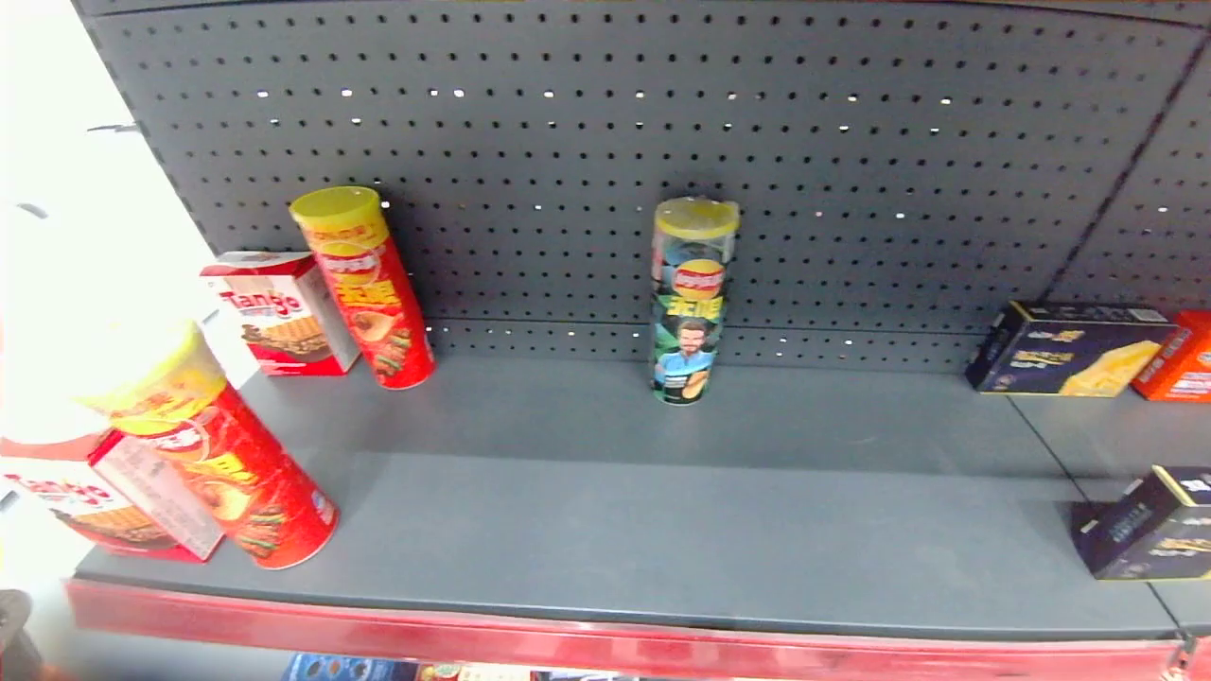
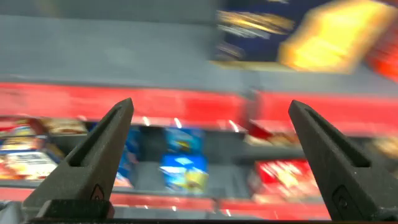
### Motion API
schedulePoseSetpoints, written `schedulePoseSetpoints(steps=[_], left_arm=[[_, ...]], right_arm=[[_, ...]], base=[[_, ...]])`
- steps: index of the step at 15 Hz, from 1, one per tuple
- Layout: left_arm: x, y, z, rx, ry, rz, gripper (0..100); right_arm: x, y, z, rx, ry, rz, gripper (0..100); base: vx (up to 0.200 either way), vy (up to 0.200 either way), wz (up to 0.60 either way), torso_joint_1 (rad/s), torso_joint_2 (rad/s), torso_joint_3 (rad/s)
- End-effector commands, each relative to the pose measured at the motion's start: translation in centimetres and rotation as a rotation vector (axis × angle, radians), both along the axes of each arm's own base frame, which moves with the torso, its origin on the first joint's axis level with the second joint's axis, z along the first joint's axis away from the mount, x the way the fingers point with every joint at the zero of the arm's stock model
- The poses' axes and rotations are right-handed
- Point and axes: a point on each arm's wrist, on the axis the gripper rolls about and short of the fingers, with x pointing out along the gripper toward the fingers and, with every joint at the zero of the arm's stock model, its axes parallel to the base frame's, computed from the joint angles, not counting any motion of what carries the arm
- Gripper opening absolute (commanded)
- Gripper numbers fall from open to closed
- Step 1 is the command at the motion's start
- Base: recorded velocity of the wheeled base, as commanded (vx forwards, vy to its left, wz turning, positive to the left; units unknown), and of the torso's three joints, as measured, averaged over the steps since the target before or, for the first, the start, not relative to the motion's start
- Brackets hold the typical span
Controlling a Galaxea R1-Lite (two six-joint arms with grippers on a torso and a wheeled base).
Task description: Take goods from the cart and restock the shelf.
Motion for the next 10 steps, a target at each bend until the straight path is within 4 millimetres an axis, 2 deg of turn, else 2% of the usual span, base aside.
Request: schedulePoseSetpoints(steps=[1, 7, 10], left_arm=[[0.0, 0.0, 0.01, 0.0, -0.001, -0.001, 100], [0.0, 0.0, 0.01, 0.0, -0.001, -0.001, 100], [0.0, 0.0, 0.01, 0.004, -0.002, -0.002, 100]], right_arm=[[0.01, 0.0, 0.0, 0.0, 0.001, 0.0, 100], [0.01, 0.0, 0.0, 0.0, 0.001, 0.0, 100], [0.01, -0.01, 0.0, 0.009, 0.001, -0.001, 100]], base=[[0.0, 0.0, 0.6, 0.022, 0.01, -0.007], [0.0, 0.0, 0.6, 0.002, 0.0, 0.0], [0.0, 0.0, 0.0, 0.0, 0.0, 0.0]])
